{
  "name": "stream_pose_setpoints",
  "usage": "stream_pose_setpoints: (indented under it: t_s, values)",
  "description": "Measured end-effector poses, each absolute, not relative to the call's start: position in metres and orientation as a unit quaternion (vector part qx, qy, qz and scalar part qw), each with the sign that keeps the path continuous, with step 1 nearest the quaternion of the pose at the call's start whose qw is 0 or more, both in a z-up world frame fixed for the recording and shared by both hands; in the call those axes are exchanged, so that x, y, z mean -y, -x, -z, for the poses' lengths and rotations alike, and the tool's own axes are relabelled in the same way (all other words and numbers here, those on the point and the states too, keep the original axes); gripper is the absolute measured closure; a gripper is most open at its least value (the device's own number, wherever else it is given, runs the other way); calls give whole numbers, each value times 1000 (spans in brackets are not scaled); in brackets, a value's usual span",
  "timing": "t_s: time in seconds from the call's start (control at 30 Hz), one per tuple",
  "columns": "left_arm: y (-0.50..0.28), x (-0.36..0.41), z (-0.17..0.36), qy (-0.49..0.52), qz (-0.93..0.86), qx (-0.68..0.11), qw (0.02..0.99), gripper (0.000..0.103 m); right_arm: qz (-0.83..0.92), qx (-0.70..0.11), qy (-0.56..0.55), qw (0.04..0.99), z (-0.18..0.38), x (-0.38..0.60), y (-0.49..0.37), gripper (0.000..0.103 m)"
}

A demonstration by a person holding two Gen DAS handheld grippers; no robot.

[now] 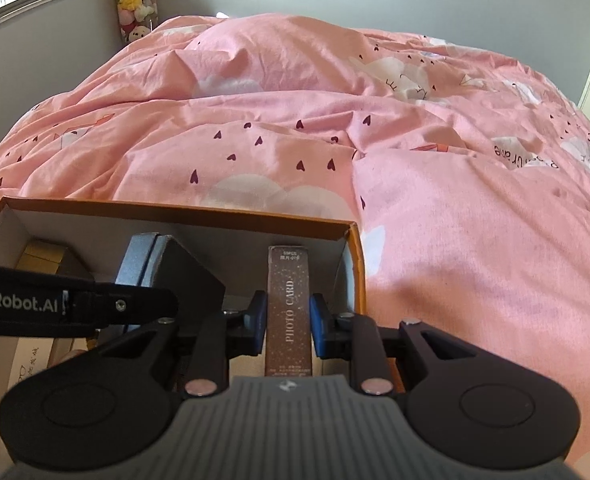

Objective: Organize objects
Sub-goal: 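Lower the grey case into the box with the left tool while the right tool holds the photo card above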

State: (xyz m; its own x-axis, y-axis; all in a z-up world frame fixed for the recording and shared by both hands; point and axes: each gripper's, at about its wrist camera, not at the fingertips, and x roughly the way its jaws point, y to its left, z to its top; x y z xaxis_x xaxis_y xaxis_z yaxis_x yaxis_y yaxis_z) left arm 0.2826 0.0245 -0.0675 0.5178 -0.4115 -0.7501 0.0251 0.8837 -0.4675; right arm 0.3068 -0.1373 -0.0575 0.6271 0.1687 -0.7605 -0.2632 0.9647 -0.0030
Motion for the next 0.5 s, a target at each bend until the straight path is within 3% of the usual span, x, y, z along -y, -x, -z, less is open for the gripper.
stream_pose_setpoints:
  t_s: [0.2,0.5]
  values:
    - [-284,-18,69,218,153,-474,839,62,-130,-453,28,882,47,152,-306,80]
    - [-290,-4,78,217,152,-487,832,62,-125,-400,47,907,40,156,-295,80]
